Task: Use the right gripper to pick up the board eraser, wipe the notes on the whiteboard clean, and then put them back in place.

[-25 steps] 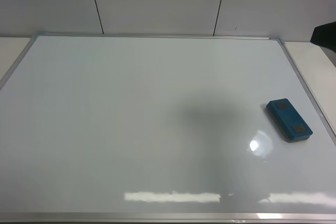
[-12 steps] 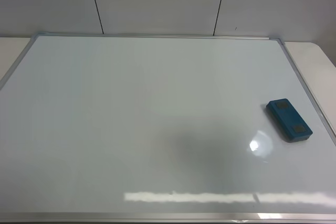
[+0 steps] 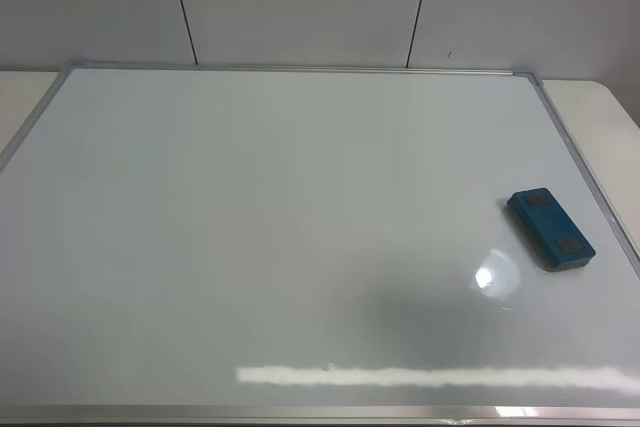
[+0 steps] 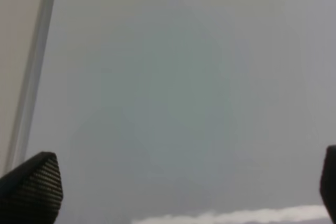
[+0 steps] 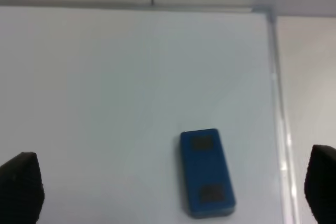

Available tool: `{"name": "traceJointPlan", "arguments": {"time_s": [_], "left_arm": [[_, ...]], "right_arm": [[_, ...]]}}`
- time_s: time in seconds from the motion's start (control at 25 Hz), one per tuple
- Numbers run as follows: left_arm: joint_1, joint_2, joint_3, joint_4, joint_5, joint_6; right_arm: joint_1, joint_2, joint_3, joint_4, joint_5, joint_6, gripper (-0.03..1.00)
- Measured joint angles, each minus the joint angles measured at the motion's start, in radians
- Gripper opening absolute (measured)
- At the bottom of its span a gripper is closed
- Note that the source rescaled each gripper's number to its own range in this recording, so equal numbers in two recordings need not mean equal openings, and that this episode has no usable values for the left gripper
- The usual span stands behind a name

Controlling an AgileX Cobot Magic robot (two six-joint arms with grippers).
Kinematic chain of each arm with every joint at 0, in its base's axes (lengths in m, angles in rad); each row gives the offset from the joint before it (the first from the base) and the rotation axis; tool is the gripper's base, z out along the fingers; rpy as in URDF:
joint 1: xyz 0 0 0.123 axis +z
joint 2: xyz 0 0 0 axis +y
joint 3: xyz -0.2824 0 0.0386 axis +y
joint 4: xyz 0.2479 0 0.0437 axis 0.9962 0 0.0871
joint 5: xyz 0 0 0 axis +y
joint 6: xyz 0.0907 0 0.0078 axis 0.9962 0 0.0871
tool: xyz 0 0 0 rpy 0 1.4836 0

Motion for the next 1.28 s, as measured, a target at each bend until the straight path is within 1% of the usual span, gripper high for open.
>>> {"name": "traceJointPlan", "arguments": {"time_s": [0.12, 0.24, 0.32, 0.4, 0.52, 0.68, 0.96, 1.28], "left_arm": [[0.000, 0.000, 0.000, 0.000, 0.000, 0.000], [0.000, 0.000, 0.000, 0.000, 0.000, 0.000], [0.000, 0.000, 0.000, 0.000, 0.000, 0.000], [0.000, 0.000, 0.000, 0.000, 0.000, 0.000], [0.000, 0.000, 0.000, 0.000, 0.000, 0.000], [0.000, 0.000, 0.000, 0.000, 0.000, 0.000], [0.000, 0.000, 0.000, 0.000, 0.000, 0.000], [0.000, 0.000, 0.000, 0.000, 0.000, 0.000]], "right_arm": [[-0.008, -0.088, 0.000, -0.083, 0.057, 0.038, 1.00], [-0.040, -0.118, 0.000, -0.147, 0.128, 0.067, 1.00], [-0.055, -0.118, 0.000, -0.156, 0.169, 0.074, 1.00], [-0.059, -0.118, 0.000, -0.157, 0.184, 0.075, 1.00], [-0.059, -0.118, 0.003, -0.164, 0.190, 0.075, 1.00], [-0.059, -0.118, 0.048, -0.164, 0.195, 0.082, 1.00], [-0.093, -0.118, 0.069, -0.164, 0.152, 0.093, 1.00], [-0.094, -0.118, 0.069, -0.164, 0.149, 0.093, 1.00]]}}
